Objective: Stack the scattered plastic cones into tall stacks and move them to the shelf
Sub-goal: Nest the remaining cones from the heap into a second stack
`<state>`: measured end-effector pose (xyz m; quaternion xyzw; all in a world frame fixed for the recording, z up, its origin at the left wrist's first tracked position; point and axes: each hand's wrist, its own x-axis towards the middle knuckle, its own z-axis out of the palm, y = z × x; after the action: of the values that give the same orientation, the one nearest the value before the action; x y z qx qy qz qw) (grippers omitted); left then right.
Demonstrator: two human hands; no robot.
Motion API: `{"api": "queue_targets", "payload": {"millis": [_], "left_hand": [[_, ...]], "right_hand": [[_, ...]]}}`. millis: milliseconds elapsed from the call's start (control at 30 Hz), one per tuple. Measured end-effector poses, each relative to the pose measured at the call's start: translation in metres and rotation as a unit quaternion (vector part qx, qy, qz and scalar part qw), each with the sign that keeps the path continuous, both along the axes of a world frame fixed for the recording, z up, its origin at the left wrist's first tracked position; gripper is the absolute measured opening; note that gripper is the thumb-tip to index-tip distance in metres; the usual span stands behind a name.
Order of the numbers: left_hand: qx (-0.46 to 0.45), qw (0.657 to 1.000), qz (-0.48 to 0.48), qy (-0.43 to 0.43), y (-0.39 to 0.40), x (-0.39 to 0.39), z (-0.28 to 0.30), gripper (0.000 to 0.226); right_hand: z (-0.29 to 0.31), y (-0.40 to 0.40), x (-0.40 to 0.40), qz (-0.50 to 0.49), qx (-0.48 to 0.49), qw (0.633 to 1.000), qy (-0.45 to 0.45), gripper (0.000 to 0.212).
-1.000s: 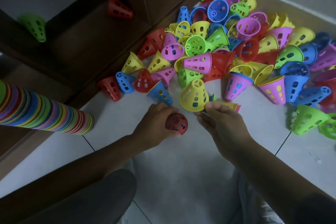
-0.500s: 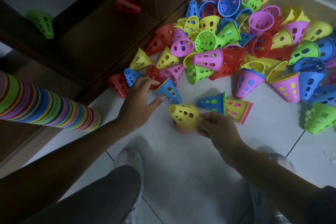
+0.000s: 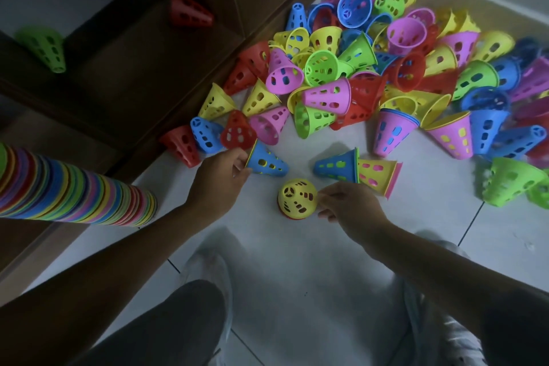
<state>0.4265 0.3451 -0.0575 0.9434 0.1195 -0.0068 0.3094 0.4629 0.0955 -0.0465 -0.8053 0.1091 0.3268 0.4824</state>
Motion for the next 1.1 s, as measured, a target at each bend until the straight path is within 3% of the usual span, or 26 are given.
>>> {"api": "queue_targets", "payload": {"millis": [200, 367, 567, 767, 867, 1100], "left_hand": [[-0.015, 0.999, 0.033, -0.004, 0.0, -0.017, 0.001, 0.016], [-0.112, 0.988, 0.109, -0.014, -0.01, -0.019, 0.02, 0.011], [-0.34, 0.923, 0.182, -0.008, -0.032, -0.019, 0.051, 0.011], [-0.438, 0.881, 0.179, 0.023, -0.053, -0.028, 0.07, 0.017], [-0.462, 0.869, 0.172, 0.044, -0.056, -0.033, 0.069, 0.023], [-0.439, 0.882, 0.136, 0.109, -0.061, -0.042, 0.051, 0.039]], "right_hand": [[0.009, -0.008, 0.006, -0.035, -0.031, 0.993, -0.111, 0.007], [0.014, -0.018, 0.013, -0.09, -0.047, 0.98, -0.17, 0.02], [0.012, -0.023, 0.023, -0.052, -0.103, 0.982, -0.149, 0.018], [0.011, -0.027, 0.029, -0.025, -0.127, 0.977, -0.17, 0.012], [0.014, -0.026, 0.029, -0.041, -0.106, 0.978, -0.174, 0.013], [0.019, -0.033, 0.034, -0.191, 0.055, 0.977, -0.083, 0.016]]}}
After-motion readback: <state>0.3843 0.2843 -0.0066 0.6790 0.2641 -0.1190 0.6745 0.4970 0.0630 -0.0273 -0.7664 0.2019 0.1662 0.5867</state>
